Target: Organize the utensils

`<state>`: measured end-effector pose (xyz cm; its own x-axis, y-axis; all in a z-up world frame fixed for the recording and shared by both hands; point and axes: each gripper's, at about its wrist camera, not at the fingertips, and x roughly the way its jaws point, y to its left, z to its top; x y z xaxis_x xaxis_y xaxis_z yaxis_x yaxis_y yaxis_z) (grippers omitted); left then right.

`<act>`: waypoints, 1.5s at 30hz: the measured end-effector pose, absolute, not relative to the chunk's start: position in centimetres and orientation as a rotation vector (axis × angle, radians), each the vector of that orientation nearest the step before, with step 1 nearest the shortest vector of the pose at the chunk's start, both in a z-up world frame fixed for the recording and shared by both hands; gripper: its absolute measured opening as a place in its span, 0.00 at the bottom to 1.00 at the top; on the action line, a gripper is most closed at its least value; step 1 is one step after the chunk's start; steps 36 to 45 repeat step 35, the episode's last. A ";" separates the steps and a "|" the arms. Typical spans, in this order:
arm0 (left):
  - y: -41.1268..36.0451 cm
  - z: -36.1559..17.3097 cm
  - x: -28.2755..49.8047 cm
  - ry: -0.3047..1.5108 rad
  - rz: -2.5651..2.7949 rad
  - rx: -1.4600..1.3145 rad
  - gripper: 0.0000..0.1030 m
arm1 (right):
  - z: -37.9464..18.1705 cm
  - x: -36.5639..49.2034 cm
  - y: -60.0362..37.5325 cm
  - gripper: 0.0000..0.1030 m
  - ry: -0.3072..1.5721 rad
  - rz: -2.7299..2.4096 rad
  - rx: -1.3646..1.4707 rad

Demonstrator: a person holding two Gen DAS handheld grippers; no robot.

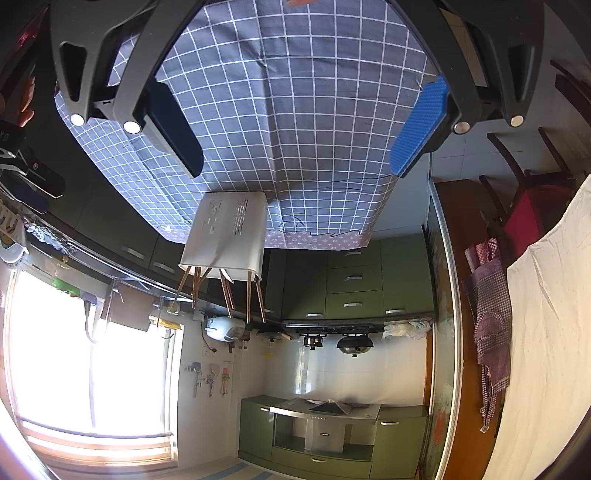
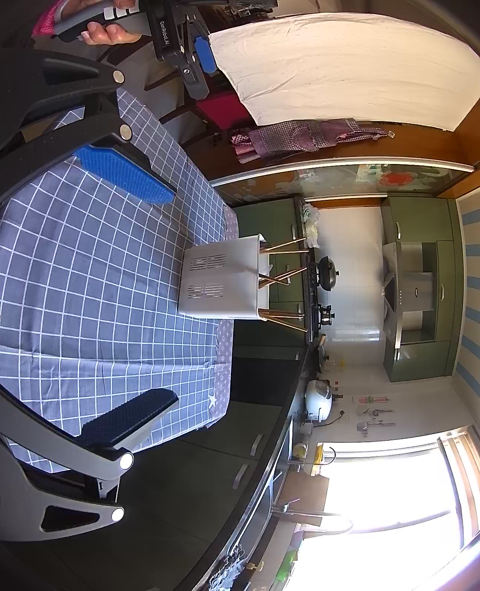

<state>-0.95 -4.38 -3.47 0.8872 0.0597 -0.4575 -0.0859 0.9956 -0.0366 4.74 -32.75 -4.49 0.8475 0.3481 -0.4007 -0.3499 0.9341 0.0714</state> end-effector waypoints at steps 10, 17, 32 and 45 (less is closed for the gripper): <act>-4.2 -3.5 -0.8 0.484 0.081 -0.050 0.93 | -4.6 4.9 -32.5 0.96 0.429 0.374 -0.012; -4.0 -3.7 -0.6 0.494 0.059 -0.071 0.93 | -4.8 5.0 -32.4 0.96 0.434 0.376 -0.016; -4.7 -4.2 0.0 0.493 0.048 -0.039 0.93 | -5.3 5.6 -32.5 0.96 0.452 0.382 -0.012; -4.5 -4.3 0.2 0.504 0.035 -0.052 0.93 | -5.4 5.6 -32.5 0.96 0.454 0.380 -0.010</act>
